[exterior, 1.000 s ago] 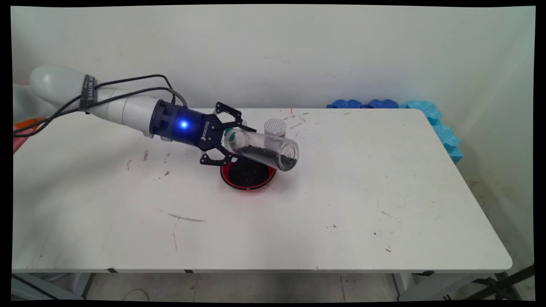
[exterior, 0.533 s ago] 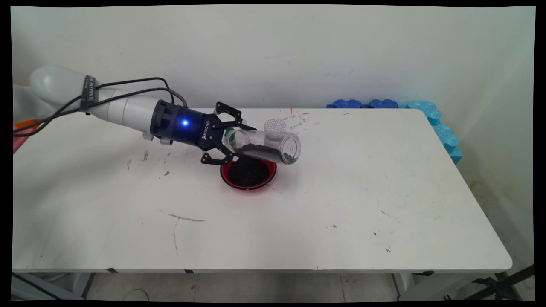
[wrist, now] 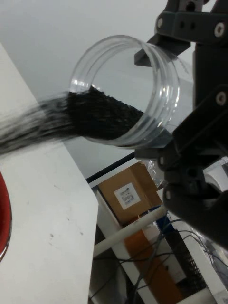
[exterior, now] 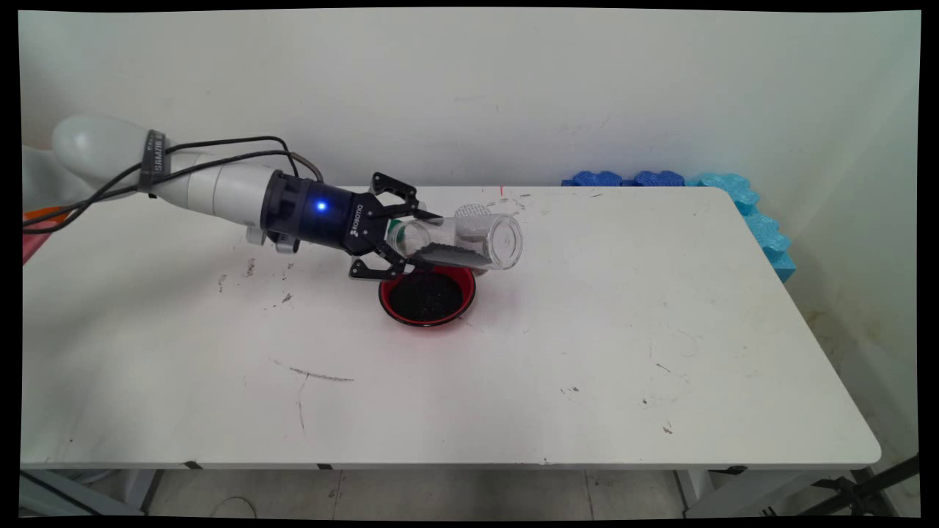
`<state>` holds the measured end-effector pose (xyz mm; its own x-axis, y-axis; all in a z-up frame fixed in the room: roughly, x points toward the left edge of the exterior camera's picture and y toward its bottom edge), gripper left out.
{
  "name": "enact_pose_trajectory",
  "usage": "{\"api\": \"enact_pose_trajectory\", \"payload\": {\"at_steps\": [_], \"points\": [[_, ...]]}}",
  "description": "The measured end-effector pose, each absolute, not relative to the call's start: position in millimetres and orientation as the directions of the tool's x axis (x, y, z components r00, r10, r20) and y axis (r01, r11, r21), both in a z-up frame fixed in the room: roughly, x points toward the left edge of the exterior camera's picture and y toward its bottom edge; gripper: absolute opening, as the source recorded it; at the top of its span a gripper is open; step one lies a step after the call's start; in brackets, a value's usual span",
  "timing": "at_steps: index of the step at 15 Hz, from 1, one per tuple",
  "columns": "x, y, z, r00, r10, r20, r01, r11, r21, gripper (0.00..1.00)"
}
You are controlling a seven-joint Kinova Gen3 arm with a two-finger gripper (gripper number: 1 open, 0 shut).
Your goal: Pour the black seasoning powder in the red bowl
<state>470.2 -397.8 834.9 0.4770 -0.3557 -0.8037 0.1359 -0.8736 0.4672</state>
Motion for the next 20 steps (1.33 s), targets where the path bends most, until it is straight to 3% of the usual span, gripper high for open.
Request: {"api": "enact_pose_trajectory", "payload": {"at_steps": [20], "points": [[460.1, -403.6, 832.0, 0.446, -0.296, -0.845, 0.202, -0.886, 0.417, 0.00]]}}
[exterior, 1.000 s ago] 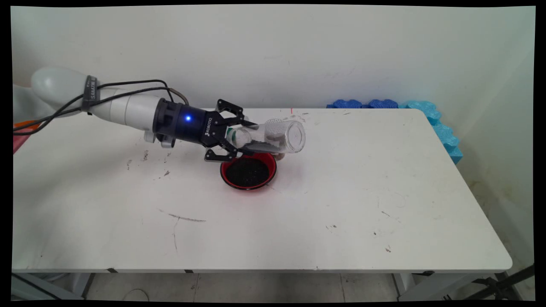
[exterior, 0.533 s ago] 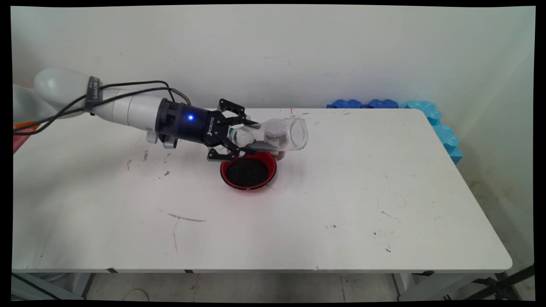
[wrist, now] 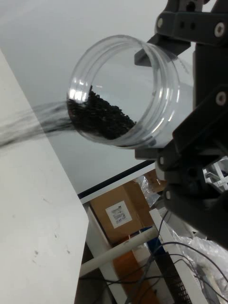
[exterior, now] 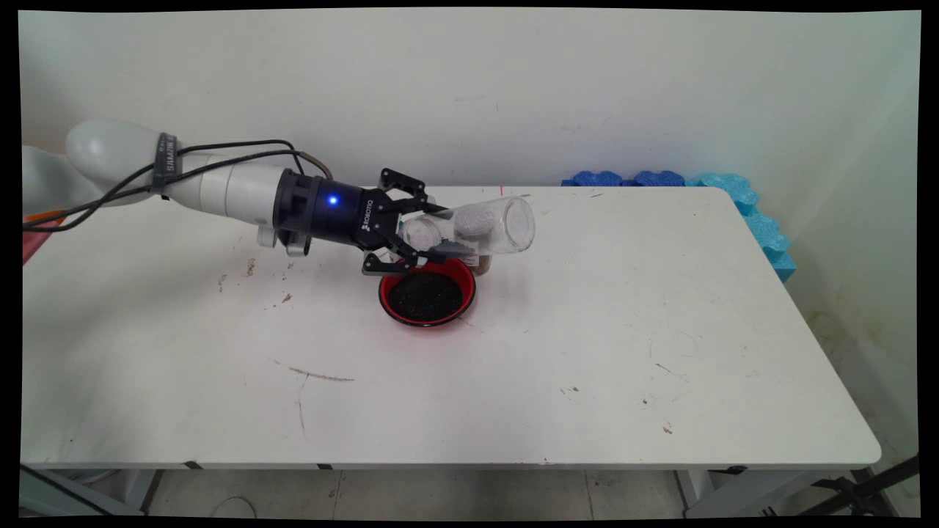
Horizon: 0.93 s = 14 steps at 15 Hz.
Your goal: Pour the black seasoning powder in the red bowl
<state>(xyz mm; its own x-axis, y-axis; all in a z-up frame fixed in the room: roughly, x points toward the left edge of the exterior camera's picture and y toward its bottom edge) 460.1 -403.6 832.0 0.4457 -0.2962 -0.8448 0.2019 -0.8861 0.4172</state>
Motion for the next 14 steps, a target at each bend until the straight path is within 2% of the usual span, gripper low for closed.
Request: {"api": "enact_pose_trajectory", "payload": {"at_steps": [14], "points": [[449, -408, 830, 0.427, -0.262, -0.865, 0.253, -0.884, 0.393, 0.00]]}}
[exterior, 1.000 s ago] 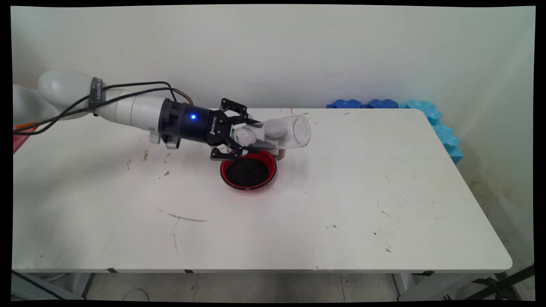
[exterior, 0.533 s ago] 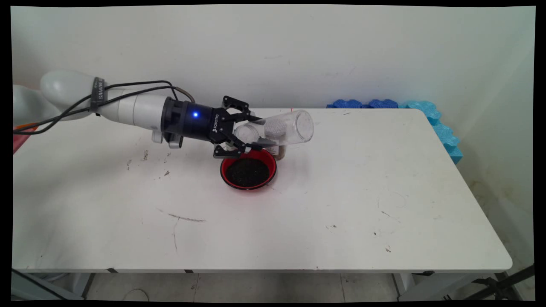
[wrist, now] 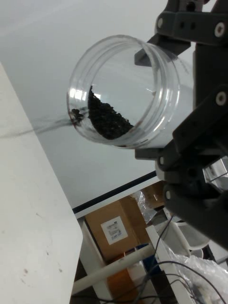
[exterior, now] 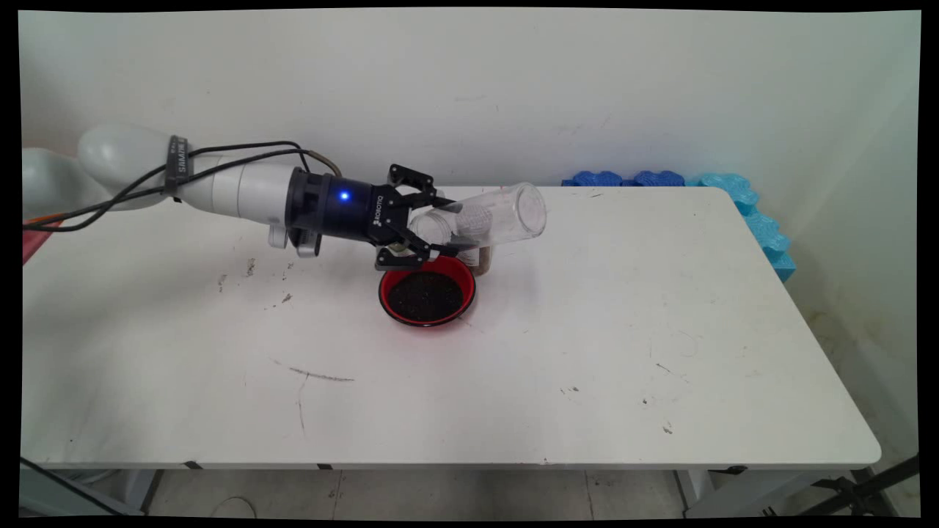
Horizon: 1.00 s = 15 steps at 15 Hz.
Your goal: Pour the black seasoning powder in the red bowl
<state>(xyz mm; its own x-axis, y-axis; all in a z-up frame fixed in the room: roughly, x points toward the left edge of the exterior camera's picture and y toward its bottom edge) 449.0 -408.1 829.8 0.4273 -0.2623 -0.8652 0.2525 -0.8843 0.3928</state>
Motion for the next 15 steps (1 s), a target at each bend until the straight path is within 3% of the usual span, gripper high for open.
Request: {"api": "enact_pose_trajectory", "payload": {"at_steps": [15], "points": [[452.0, -406.2, 821.6, 0.386, -0.238, -0.891, 0.306, -0.878, 0.367, 0.00]]}}
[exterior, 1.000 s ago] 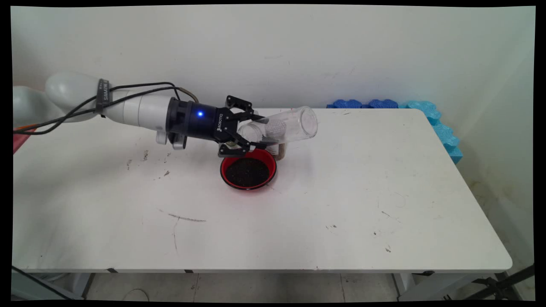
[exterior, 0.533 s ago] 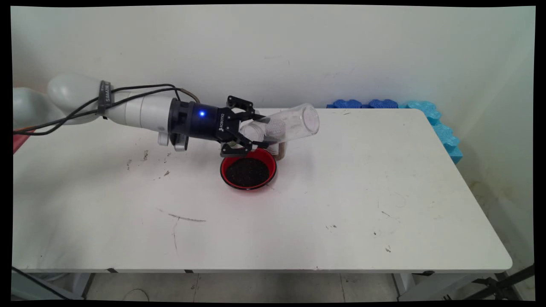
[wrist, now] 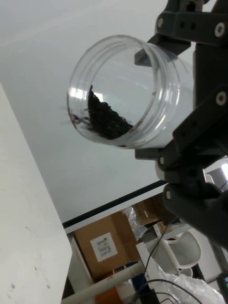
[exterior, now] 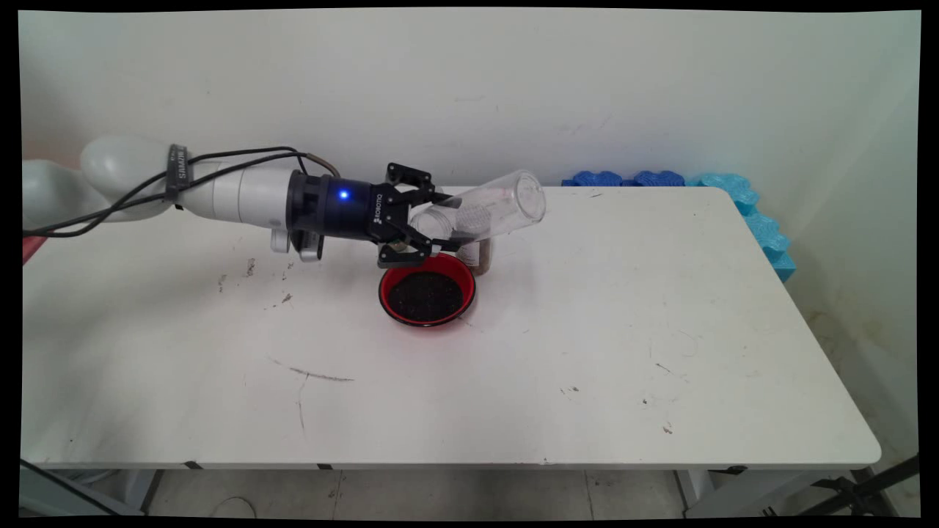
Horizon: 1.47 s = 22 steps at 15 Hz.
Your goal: Pour the black seasoning powder in the red bowl
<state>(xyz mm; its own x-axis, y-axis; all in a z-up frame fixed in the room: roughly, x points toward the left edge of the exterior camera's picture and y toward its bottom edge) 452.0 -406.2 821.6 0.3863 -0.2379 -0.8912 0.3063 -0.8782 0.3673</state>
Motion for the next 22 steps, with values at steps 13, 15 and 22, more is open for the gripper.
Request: {"api": "enact_pose_trajectory", "payload": {"at_steps": [13, 15, 22], "points": [[464, -404, 814, 0.341, -0.227, -0.912, 0.346, -0.872, 0.346, 0.00], [464, -404, 813, 0.333, -0.223, -0.916, 0.354, -0.871, 0.340, 0.00], [465, -405, 815, 0.306, -0.241, -0.921, 0.374, -0.859, 0.349, 0.00]]}}
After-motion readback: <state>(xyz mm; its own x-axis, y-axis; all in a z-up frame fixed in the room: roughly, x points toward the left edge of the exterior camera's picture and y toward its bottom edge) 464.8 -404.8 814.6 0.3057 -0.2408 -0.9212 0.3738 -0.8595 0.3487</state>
